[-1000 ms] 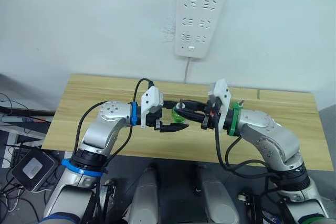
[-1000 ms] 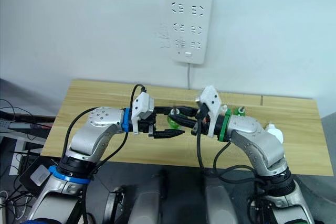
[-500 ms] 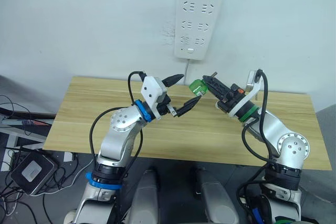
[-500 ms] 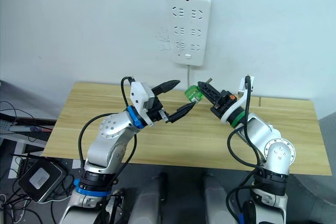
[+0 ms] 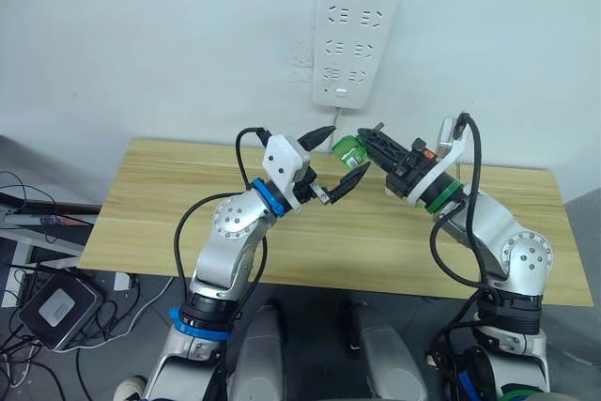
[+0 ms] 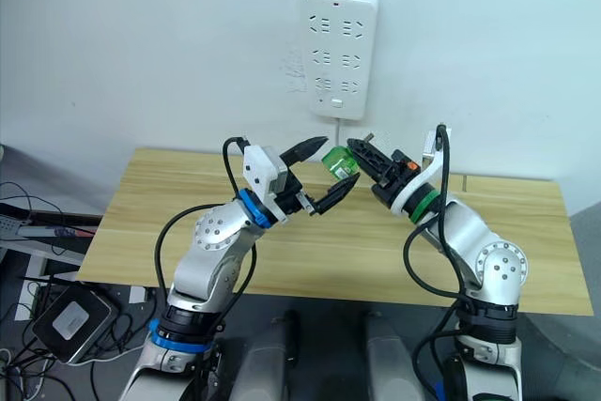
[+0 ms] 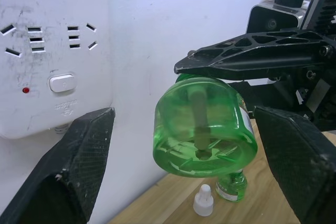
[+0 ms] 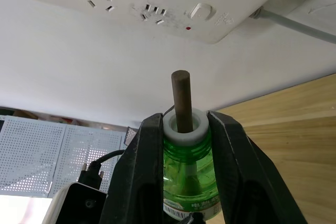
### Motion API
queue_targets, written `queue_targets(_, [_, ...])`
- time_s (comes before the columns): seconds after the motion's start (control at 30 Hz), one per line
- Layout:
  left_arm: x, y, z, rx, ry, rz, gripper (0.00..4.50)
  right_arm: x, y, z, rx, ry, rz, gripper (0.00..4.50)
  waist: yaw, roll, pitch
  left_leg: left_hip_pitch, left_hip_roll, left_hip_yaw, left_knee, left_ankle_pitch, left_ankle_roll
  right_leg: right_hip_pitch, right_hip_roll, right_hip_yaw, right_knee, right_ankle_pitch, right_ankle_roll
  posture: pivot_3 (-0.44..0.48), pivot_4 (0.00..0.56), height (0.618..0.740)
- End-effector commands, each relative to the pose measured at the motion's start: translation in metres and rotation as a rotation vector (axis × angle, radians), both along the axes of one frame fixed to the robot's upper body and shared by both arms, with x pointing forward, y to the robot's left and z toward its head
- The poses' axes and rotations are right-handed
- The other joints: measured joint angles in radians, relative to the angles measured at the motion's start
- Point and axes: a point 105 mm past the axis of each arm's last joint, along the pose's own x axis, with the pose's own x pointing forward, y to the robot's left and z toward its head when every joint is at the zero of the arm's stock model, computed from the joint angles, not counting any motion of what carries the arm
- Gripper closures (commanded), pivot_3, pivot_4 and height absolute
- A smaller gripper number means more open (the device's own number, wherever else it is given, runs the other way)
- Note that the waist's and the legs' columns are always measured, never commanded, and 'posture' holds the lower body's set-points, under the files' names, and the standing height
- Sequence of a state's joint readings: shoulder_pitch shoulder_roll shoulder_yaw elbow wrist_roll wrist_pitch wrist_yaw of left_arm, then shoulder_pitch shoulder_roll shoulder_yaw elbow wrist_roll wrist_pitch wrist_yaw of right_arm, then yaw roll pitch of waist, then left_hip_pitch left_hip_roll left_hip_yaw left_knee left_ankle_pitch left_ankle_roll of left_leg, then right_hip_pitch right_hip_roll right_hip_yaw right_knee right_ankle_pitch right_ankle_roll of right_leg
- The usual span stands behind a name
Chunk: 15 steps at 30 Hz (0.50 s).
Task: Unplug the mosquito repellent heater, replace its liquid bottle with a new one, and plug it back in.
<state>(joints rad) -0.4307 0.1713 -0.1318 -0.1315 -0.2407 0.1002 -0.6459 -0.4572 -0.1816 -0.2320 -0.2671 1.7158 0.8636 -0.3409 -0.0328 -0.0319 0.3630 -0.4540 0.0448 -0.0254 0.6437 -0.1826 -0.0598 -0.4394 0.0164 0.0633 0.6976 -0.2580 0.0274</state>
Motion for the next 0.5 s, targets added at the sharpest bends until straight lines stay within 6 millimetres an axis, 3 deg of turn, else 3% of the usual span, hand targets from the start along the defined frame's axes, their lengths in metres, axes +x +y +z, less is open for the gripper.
queue_targets(0.03, [-0.0051, -0.0041, 0.0067, -0.023, -0.03, -0.026, 0.94, -0.0088, 0.001, 0.0148, 0.035, -0.051, 0.012, 3.63, 0.0, 0.001, -0.002, 0.0, 0.0, 0.0, 0.0, 0.0, 0.0, 0.0, 0.0, 0.0, 0.0, 0.0, 0.0, -0.001, 0.295, 0.74])
queue_targets(0.13, [-0.0042, -0.0055, 0.0056, -0.03, -0.024, -0.023, 1.91, -0.0087, 0.0005, 0.0175, 0.049, -0.051, 0.006, 3.63, 0.0, 0.001, -0.002, 0.0, 0.0, 0.0, 0.0, 0.0, 0.0, 0.0, 0.0, 0.0, 0.0, 0.0, 0.0, -0.01, 0.294, 0.74])
queue_targets(0.2, [-0.0027, -0.006, 0.0073, -0.04, -0.026, -0.018, 2.23, -0.0098, 0.0022, 0.0181, 0.048, -0.052, 0.012, 3.63, 0.0, 0.001, -0.002, 0.0, 0.0, 0.0, 0.0, 0.0, 0.0, 0.0, 0.0, 0.0, 0.0, 0.0, 0.0, -0.013, 0.295, 0.74])
queue_targets(0.43, [0.0, -0.0063, 0.0115, -0.048, -0.034, -0.005, 2.23, -0.0104, 0.005, 0.0122, -0.017, -0.044, 0.013, 3.63, 0.0, 0.001, -0.002, 0.0, 0.0, 0.0, 0.0, 0.0, 0.0, 0.0, 0.0, 0.0, 0.0, 0.0, 0.001, -0.01, 0.299, 0.74])
queue_targets(0.5, [0.001, -0.0054, 0.0112, -0.048, -0.026, -0.002, 2.23, -0.0137, 0.0077, 0.0099, -0.048, -0.055, 0.044, 2.92, 0.0, 0.001, -0.002, 0.0, 0.0, 0.0, 0.0, 0.0, 0.0, 0.0, 0.0, 0.0, 0.0, 0.0, 0.001, -0.011, 0.3, 0.74])
